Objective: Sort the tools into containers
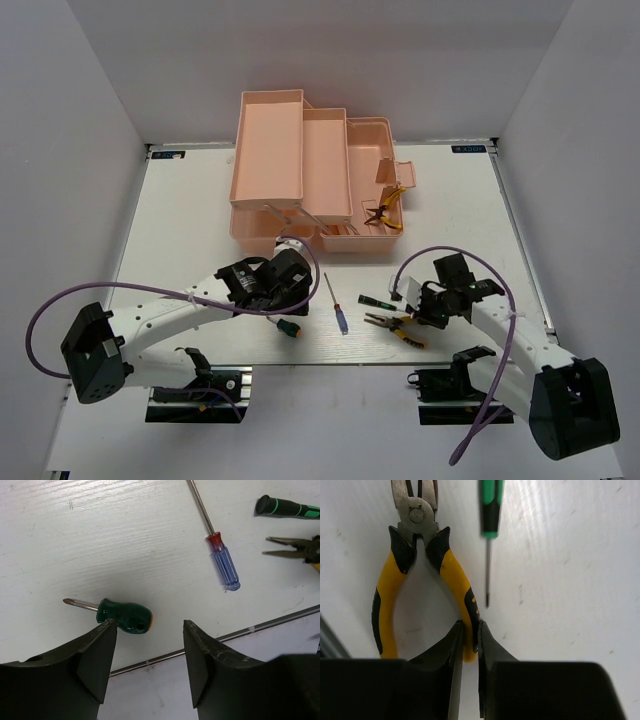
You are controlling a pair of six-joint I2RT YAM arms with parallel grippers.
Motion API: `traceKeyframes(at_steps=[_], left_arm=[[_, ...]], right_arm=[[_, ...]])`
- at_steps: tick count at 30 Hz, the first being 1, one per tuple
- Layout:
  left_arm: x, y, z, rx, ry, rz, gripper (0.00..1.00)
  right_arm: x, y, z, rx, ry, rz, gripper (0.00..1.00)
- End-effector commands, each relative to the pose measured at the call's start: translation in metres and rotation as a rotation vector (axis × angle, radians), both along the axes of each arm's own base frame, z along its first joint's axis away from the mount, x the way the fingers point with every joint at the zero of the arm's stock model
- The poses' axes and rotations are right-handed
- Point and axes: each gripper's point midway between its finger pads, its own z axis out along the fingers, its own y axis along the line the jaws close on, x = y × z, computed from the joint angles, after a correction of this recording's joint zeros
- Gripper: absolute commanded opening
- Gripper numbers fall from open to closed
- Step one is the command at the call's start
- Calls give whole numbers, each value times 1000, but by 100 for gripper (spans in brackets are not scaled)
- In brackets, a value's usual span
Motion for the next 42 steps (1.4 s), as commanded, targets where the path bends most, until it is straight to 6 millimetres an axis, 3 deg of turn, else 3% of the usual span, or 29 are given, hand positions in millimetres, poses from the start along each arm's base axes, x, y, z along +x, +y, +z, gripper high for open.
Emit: traceKeyframes(at_steps=[1,5,8,10,16,17,19,20,26,27,28,33,34,36,40,42], left_arm=[[2,1,2,0,-10,30,66],[-3,5,-5,12,18,42,66],[-5,7,-9,19,23,42,66],[-6,6,-9,15,30,38,66],[-3,-4,-9,-15,17,3,66],[-3,-3,-13,2,22,-4,66],[1,-9,-10,-7,11,-12,66],[0,-10,-13,0,25,-17,66],[3,-21,-9,-37,15,-35,66],[3,-21,-9,-37,15,-35,66],[3,-21,-9,-37,15,-35,66],[3,-20,-12,-26,17,-43,66],[4,-22,-11,-34,11,-43,66],[4,-22,-14,-22,14,-51,66],[7,-28,-15,-15,23,-63,66],[10,-32,-13,-18,15,-71,66]], right_arm=[[-42,-21,0,-79,129,29,0],[-52,-2,22,39,117,95,0],[-47,8,38,96,74,108,0],[-31,21,60,171,22,90,0],[37,53,137,341,-157,-32,0],[59,59,152,376,-197,-75,0],[84,57,164,366,-258,-140,0],[104,61,179,402,-309,-181,0],[186,40,227,380,-501,-414,0],[196,43,224,375,-491,-427,0],[204,43,235,391,-518,-436,0],[245,35,248,391,-569,-536,0],[255,38,237,372,-542,-541,0],[262,41,238,374,-536,-538,0],[278,49,218,351,-492,-520,0],[288,60,213,366,-461,-501,17]])
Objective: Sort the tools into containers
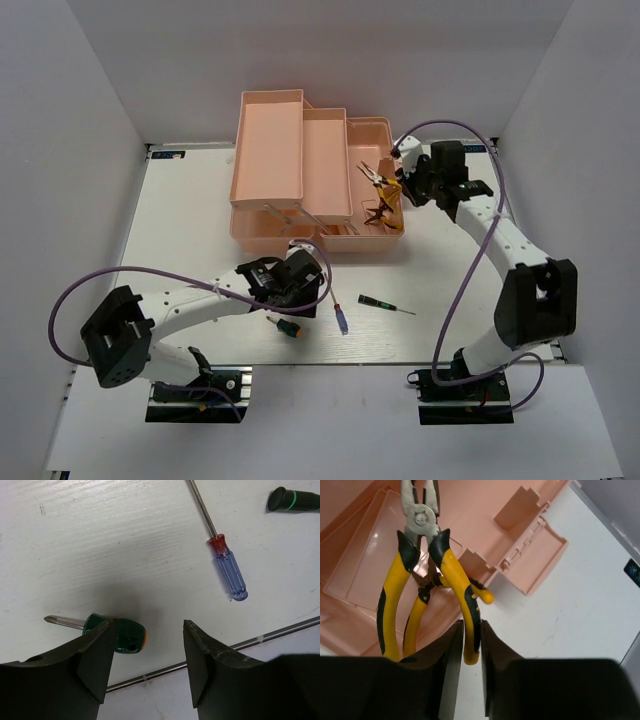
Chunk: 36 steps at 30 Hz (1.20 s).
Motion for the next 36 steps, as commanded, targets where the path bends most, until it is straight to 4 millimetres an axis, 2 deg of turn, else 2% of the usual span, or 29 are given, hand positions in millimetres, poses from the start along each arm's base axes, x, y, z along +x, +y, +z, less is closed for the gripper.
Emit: traceKeyframes(at_steps=[1,2,5,9,11,13,14,15,18,20,21,23,24,28,32,36], left_arm=[[7,-16,13,-43,-26,-31,66],[8,-18,17,-50,-31,-31,66],[8,-18,13,-37,-28,-39,66],[8,-21,14,-49,-26,-43,66],[8,-20,11,-41,-21,-43,66],[8,-20,11,-41,-21,-43,66],[8,-20,8,-30,-19,-51,66],[9,-22,11,-37,-24,-51,66],[9,-24,12,-38,-21,-65,66],[9,-24,9,-27,-18,-73,66],[9,-24,9,-27,-18,-73,66],[9,-24,9,-27,-18,-73,66],[9,-24,6,-19,-13,-73,66],[9,-26,7,-31,-12,-77,66],[10,-29,10,-39,-17,-77,66],[9,-27,9,-31,-12,-77,66]], right_arm=[[25,17,29,67,-64,15,28],[28,19,23,74,-44,14,43],[33,26,36,120,-51,33,55],[36,25,42,124,-65,27,55],[41,16,41,99,-78,-11,55],[46,6,34,75,-70,-45,45],[47,1,30,64,-56,-58,34],[48,-4,30,62,-54,-66,28],[49,-8,11,27,-10,-55,6],[50,-11,5,9,7,-57,1],[48,-12,-9,-14,49,-48,0],[49,-13,-10,-24,59,-42,0],[43,-14,-21,-39,106,-30,0],[40,-9,-40,-37,165,9,0],[37,-3,-44,-19,203,26,0],[31,7,-37,24,225,65,0]])
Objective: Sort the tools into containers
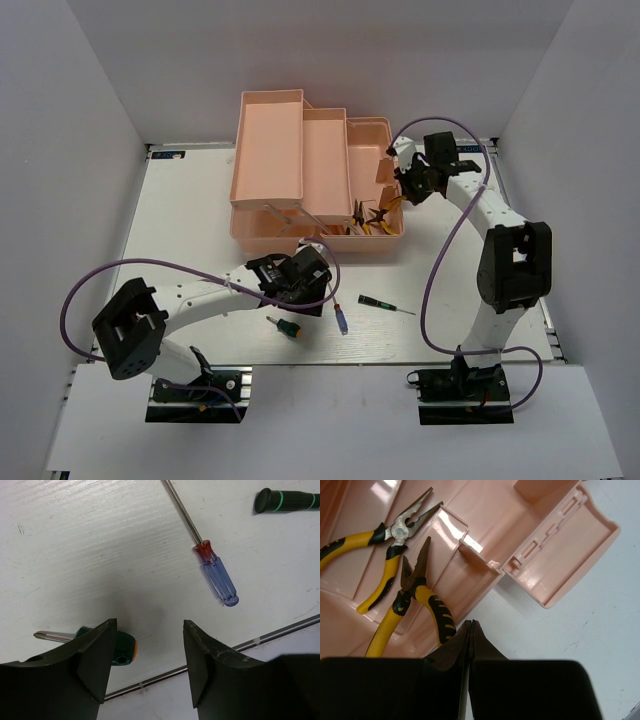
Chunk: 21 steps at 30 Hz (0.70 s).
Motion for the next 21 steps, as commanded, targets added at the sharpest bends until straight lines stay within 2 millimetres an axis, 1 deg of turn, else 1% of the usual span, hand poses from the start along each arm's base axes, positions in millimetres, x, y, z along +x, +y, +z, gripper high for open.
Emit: traceKeyframes(at_steps=[1,2,4,6,7,8,9,11,12,13,14,15,17,19,20,21], left_arm=[[6,-9,15,-42,-23,-6,66],[6,-9,15,-42,-23,-6,66],[7,-11,13,-42,-23,-6,66],[6,-11,10,-36,-13,-20,66],[7,-14,14,-45,-19,-20,66],[7,-13,10,-31,-16,-29,66],[9,-15,13,-38,-21,-30,66],[9,-15,10,-26,-19,-39,66],[13,-15,13,-33,-24,-30,66],[11,-16,13,-38,-17,-34,66],[11,-16,10,-30,-12,-34,66],[13,-18,13,-34,-20,-42,66],[13,-18,13,-34,-20,-42,66],[13,-18,13,-34,-20,-42,66],[13,-18,13,-34,-20,-42,66],[13,-18,13,-34,-20,-42,66]], right_arm=[[2,13,27,62,-21,41,0],[-2,17,28,66,-11,54,0],[-4,21,37,89,-11,66,0],[-11,23,41,99,12,69,0],[-11,25,45,114,12,78,0],[-15,24,46,117,28,75,0],[-18,26,46,121,46,80,0],[-21,28,46,141,66,85,0],[-25,31,45,149,94,92,0],[-26,32,45,155,104,96,0],[-32,36,42,172,140,109,0],[-33,37,42,179,156,113,0],[-39,45,44,210,190,131,0],[-41,51,42,222,232,139,0],[-41,61,52,247,225,166,0],[-43,63,45,248,262,159,0]])
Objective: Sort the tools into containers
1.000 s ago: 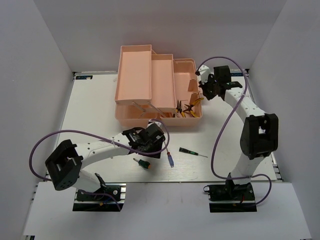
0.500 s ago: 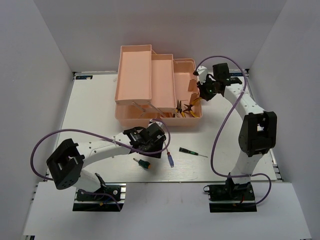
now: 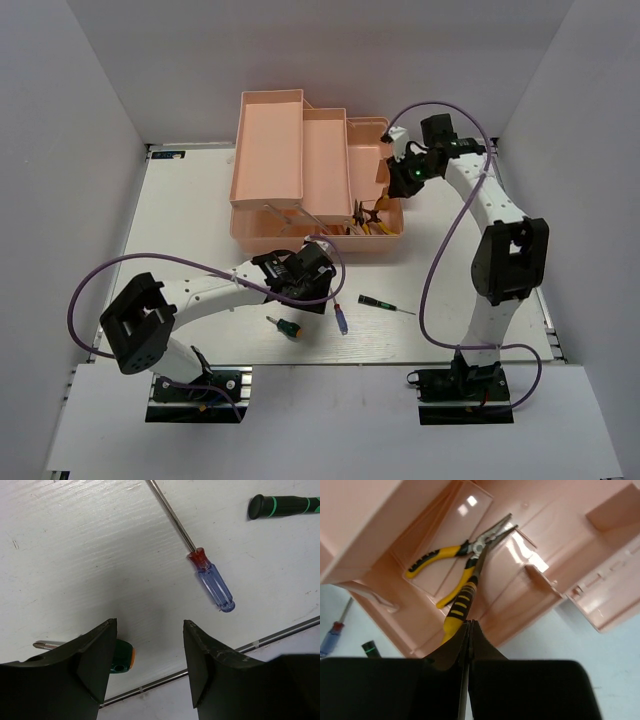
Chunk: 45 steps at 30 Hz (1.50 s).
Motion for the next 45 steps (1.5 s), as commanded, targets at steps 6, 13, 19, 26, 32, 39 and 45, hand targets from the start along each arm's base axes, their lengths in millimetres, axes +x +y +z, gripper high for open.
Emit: traceKeyframes(at_steps=[6,13,19,26,32,39,45], left_arm=[[6,-10,12,-37,-19,-12,66],[5,-5,13,-33,-26,-7,66],[5,-6,13,-36,-23,1,66],[4,-10,9,-46,-18,-30,52],[23,-38,8,-44,-23,-43,38],[37,-59,-26,125,91,51,64],[26,-47,-36,147,138,125,65]], right_arm=[[-20,57,-1,82,134,105,0],[-11,67,5,49,66,99,0],[0,50,33,43,-43,64,0],[-62,31,42,84,3,191,3],[-129,8,33,176,-94,264,79],[-178,-11,-5,135,-40,259,76],[-185,-17,-14,142,-41,222,76]])
